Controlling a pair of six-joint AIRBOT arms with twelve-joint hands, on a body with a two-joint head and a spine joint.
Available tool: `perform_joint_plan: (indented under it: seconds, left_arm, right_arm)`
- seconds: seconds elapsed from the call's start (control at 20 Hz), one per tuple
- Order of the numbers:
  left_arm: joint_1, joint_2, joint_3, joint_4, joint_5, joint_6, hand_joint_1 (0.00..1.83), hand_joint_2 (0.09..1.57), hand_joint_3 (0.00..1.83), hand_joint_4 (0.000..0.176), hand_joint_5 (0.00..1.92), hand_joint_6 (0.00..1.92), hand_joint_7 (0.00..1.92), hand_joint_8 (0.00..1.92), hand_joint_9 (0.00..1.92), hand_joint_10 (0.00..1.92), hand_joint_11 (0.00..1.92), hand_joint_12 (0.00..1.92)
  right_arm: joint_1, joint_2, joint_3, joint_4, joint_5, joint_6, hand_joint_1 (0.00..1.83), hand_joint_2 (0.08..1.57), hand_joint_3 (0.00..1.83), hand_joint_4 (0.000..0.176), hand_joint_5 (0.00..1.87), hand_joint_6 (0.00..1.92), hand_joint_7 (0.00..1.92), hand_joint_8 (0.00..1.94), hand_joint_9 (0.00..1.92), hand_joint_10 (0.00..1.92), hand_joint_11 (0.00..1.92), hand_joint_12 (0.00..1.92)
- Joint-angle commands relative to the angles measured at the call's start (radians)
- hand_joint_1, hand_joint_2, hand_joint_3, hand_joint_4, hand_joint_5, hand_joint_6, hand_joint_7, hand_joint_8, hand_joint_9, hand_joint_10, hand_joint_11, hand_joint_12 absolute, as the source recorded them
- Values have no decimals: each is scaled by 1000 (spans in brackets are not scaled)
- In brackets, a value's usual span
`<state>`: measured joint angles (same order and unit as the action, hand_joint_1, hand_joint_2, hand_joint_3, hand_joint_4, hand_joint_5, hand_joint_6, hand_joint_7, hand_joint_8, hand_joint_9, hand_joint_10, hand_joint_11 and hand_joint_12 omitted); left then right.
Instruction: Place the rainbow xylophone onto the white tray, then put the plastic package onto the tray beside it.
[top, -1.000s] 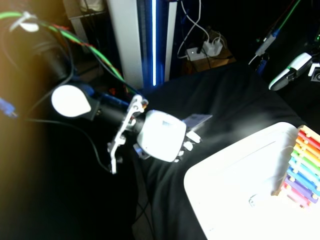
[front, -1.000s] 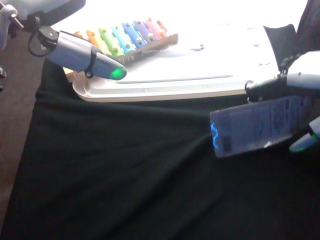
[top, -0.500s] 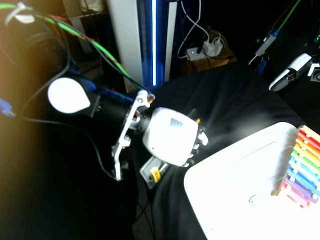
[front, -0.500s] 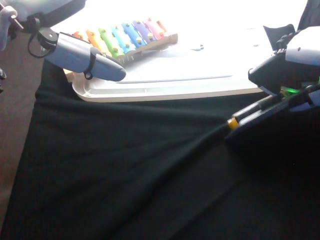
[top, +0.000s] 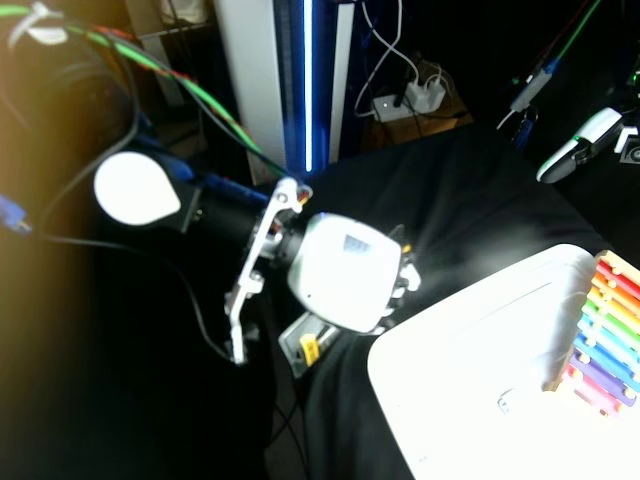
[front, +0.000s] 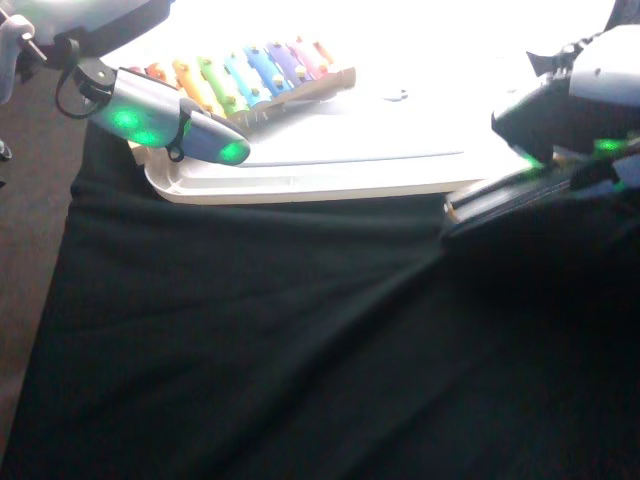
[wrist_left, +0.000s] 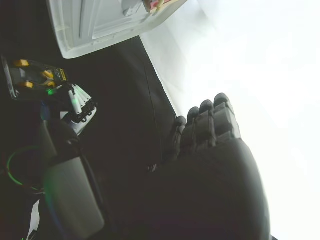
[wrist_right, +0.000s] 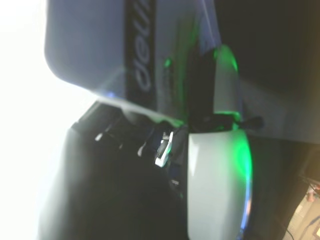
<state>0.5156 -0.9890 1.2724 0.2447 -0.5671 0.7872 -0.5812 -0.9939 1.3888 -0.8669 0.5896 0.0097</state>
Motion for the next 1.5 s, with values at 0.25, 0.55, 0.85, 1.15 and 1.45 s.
perform_joint_plan:
  seconds: [0.25,0.55,0.85,1.15,1.45]
  left_arm:
    - [-8,3,1,-22,-114,3,755,774,4,13,0,0,0,0,0,0,0,0]
    - [-8,2,1,-22,-115,7,736,773,2,26,0,0,0,0,0,0,0,0]
    - [-9,2,-1,-22,-115,7,711,763,0,29,0,0,0,0,0,0,0,0]
    - [-9,2,-3,-22,-116,7,698,756,0,0,0,0,0,0,0,0,0,0]
    - [-9,5,-5,-22,-119,6,869,744,0,0,0,0,30,9,0,0,0,0]
  right_arm:
    - [60,4,4,41,73,-24,1766,970,0,0,784,1921,1182,1941,1426,1921,1506,1921]
    - [100,3,8,41,72,-47,1702,1002,5,37,736,1921,1070,1941,1304,1921,1427,1921]
    - [159,-18,24,35,71,-61,1685,1006,2,106,734,1921,1040,1941,1303,1921,1435,1921]
    - [196,-76,72,29,69,-61,1644,1033,12,156,728,1921,1102,1941,1387,1921,1505,1921]
    - [221,-163,129,31,63,-59,1603,1064,13,0,779,1921,1133,1941,1420,1921,1552,1921]
